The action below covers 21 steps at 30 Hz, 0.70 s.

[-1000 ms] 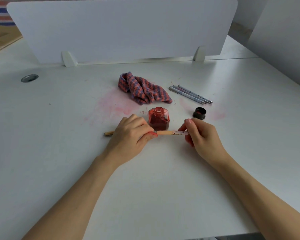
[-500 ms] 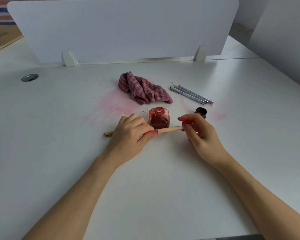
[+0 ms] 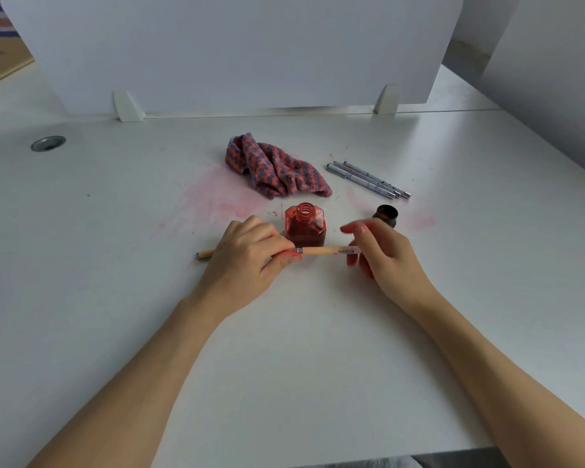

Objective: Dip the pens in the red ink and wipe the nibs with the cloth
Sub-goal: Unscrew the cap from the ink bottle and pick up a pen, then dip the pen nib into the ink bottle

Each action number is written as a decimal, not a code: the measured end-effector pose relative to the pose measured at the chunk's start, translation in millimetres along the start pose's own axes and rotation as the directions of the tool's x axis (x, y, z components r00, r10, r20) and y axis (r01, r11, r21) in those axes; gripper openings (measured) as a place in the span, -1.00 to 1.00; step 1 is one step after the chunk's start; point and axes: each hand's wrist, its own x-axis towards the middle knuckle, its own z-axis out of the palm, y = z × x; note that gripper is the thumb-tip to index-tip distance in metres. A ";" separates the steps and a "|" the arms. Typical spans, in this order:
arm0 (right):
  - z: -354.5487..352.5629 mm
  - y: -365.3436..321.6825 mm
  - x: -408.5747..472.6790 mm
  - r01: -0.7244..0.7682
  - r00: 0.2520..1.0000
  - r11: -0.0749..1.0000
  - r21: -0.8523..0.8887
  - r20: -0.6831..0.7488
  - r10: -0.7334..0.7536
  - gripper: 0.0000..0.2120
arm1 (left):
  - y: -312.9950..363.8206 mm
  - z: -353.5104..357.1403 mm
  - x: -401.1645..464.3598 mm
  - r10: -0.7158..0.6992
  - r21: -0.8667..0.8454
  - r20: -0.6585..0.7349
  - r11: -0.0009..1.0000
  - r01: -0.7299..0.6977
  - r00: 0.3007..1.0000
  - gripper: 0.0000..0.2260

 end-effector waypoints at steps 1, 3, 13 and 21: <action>2.7 1.0 0.8 -0.013 1.000 0.999 -0.030 -0.005 0.012 -0.78 | 0.4 -0.1 -0.9 -0.007 0.001 0.003 1.000 0.007 1.000 -0.63; 3.8 3.1 1.9 -0.010 0.999 0.999 -0.048 -0.041 0.008 -0.75 | 0.5 -0.1 -0.7 -0.013 0.002 0.006 1.000 0.013 1.000 -0.64; -10.5 9.2 5.3 0.074 0.880 0.979 0.190 -0.474 0.025 -0.82 | -2.6 -2.1 -0.8 -0.108 -0.013 -0.027 0.994 0.108 0.994 -0.71; -4.6 11.5 7.4 -0.092 0.933 0.922 -0.375 -0.355 -0.051 -0.97 | -0.9 -0.4 -0.6 -0.121 -0.039 -0.039 0.992 0.120 0.992 -0.64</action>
